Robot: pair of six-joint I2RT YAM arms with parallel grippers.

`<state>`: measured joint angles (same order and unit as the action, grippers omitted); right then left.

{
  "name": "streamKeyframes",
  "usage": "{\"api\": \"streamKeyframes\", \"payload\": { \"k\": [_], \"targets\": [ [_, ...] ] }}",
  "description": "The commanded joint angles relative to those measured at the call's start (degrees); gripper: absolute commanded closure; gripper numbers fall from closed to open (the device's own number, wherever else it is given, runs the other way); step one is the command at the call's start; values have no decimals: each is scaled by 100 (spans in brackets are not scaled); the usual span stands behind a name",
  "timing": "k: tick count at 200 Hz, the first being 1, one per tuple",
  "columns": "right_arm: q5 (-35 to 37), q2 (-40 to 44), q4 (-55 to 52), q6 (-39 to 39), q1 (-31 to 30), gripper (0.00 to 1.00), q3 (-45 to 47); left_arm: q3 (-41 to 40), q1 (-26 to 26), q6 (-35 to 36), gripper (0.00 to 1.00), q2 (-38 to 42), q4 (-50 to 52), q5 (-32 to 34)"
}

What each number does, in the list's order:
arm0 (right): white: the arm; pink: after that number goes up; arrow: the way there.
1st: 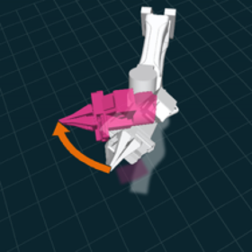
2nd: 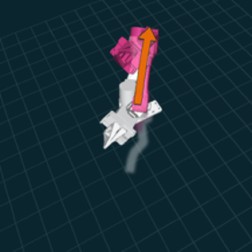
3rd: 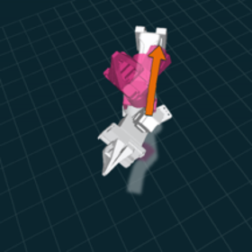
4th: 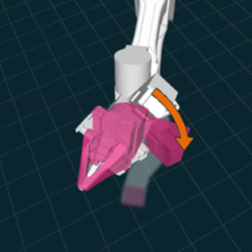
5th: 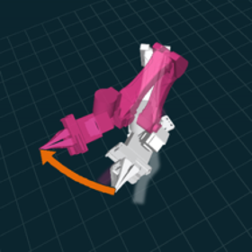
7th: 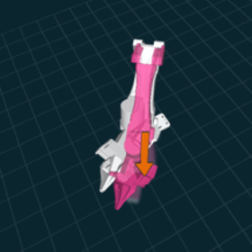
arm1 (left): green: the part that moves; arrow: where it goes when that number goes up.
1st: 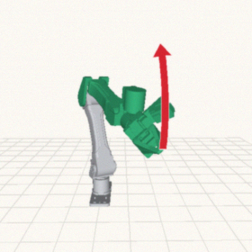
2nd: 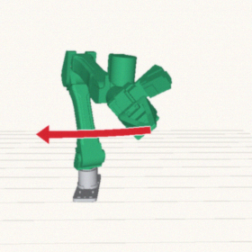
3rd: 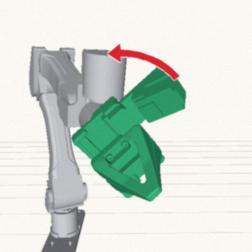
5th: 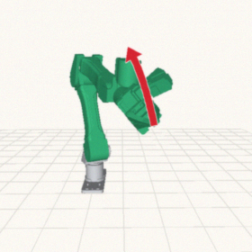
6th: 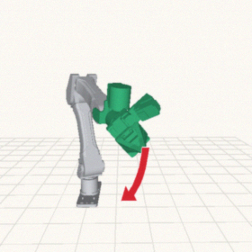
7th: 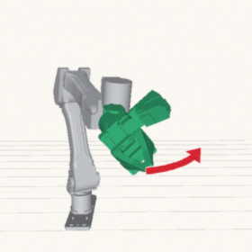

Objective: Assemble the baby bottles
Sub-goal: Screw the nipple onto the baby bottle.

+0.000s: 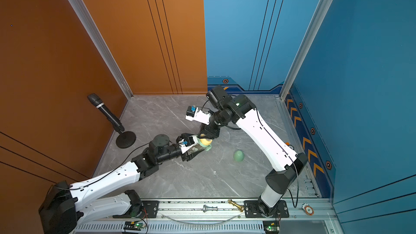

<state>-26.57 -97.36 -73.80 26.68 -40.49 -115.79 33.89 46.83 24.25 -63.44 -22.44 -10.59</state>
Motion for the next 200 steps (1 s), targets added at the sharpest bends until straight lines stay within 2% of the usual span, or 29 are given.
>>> {"api": "streamKeyframes", "payload": {
  "k": [1,5,13,23,31,44,53,76,91,105,114,126,144,158,171,181,200],
  "targets": [
    [1050,-693,-114,-2722,-50,76,-572,-75,332,765,97,-99,-1571,1698],
    [1154,-814,-245,-3025,-16,77,-717,-116,360,859,97,-115,-1690,1811],
    [1332,-1040,-499,-3603,175,72,-994,-193,424,994,97,-131,-1907,1993],
    [1490,-1255,-738,-4182,409,76,-1286,-248,418,999,97,-100,-1984,2045],
    [1519,-1355,-903,-4465,559,63,-1548,-299,391,970,97,-52,-1984,1947],
    [1616,-1303,-945,-4714,719,64,-1989,-388,363,853,97,19,-1984,1851],
    [1703,-1179,-899,-4858,829,50,-2320,-454,349,778,97,57,-1975,1776],
    [1593,-612,-660,-4830,1404,25,-2400,-581,196,206,97,184,-1817,1501],
    [1733,-199,-807,-4707,2054,22,-1639,-722,-80,-398,97,243,-1861,985],
    [2440,211,-811,-4465,2363,20,-386,-890,-405,-1141,96,271,-2178,237],
    [2785,396,-690,-4396,2370,19,469,-1012,-483,-1467,96,277,-2500,-31],
    [2820,593,-316,-4437,2304,19,1548,-1139,-557,-1928,96,230,-3045,-438],
    [2754,1057,715,-4292,1672,17,2902,-1131,-542,-2411,95,-33,-3651,-847],
    [2278,1804,2166,-4221,1144,14,4022,-1180,-491,-2652,95,-281,-4177,-857],
    [1871,2453,3228,-4112,879,14,4683,-1252,-504,-2825,95,-539,-4724,-960],
    [1605,2894,3724,-4035,920,14,5017,-1285,-587,-3049,95,-687,-5057,-999],
    [457,3681,4653,-3798,1117,20,5686,-1226,-614,-3241,94,-870,-5313,-1227]
  ]
}}
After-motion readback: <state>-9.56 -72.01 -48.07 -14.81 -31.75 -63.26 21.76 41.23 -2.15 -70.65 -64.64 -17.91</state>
